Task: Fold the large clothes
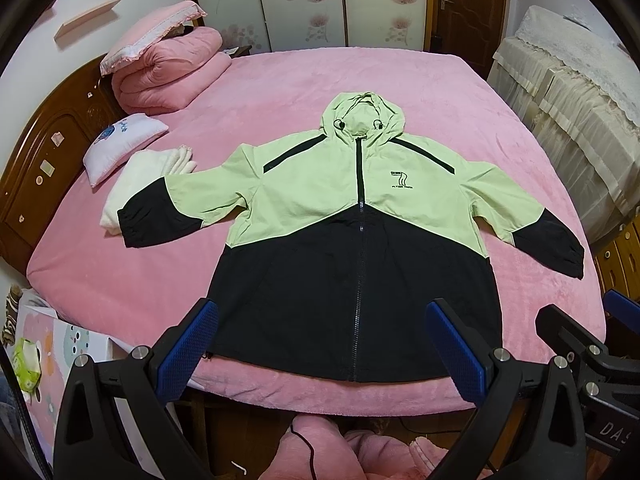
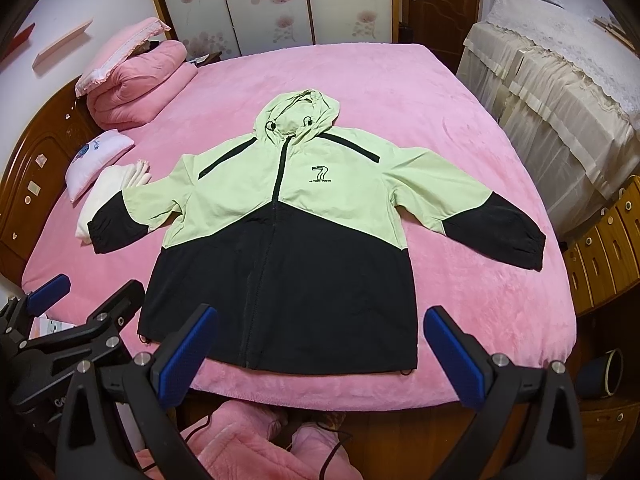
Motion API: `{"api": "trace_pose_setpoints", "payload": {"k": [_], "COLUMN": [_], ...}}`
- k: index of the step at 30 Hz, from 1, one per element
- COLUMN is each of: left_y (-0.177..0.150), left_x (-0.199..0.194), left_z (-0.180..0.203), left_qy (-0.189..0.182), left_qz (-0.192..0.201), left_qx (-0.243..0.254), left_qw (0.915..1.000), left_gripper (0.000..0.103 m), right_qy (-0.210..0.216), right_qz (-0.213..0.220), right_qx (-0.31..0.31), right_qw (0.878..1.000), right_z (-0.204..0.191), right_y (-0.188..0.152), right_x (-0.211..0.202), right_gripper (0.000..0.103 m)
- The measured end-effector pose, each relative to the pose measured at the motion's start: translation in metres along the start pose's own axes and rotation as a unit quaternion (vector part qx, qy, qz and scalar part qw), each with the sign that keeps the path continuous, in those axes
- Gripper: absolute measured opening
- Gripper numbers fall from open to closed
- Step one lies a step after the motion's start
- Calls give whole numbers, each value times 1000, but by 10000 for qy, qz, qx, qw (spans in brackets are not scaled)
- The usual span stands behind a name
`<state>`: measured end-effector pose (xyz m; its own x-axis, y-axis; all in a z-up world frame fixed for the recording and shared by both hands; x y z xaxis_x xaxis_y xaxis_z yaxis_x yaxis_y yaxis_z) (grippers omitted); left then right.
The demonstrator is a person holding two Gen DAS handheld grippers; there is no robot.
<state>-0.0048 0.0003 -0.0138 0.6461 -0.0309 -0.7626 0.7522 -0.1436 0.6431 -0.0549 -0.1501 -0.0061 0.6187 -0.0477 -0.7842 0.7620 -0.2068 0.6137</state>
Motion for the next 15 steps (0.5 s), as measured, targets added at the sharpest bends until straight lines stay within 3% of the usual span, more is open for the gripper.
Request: {"api": "trace_pose_setpoints", "payload": {"k": [11, 15], "left_y": [-1, -2], "left_x": [-1, -1], "left_z": [10, 6], "left_qy": [-14, -207], "left_qz": [-45, -46], "left_qx": [112, -65], "left_qw": [9999, 9998], "left_gripper": [102, 102], "right_qy": [50, 111], "right_qz": [-35, -50], "right_qx": [133, 225], "right_qw": [9999, 9997], "right_z": [9, 14], "right_y": [1, 1], "right_x": [-2, 1], "right_gripper": [103, 103]}}
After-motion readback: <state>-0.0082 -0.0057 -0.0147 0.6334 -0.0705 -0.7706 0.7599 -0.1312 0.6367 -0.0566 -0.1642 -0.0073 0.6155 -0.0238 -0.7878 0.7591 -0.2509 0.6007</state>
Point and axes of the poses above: each gripper's, at about its wrist camera, not at the fingertips, and x roughly the way its jaws point, z to its right, y to its top, the point moved 2 cm from there along x, roughly the way its jaws point, and after that the axes turned 8 degrees about z, right-handed, at the moved point
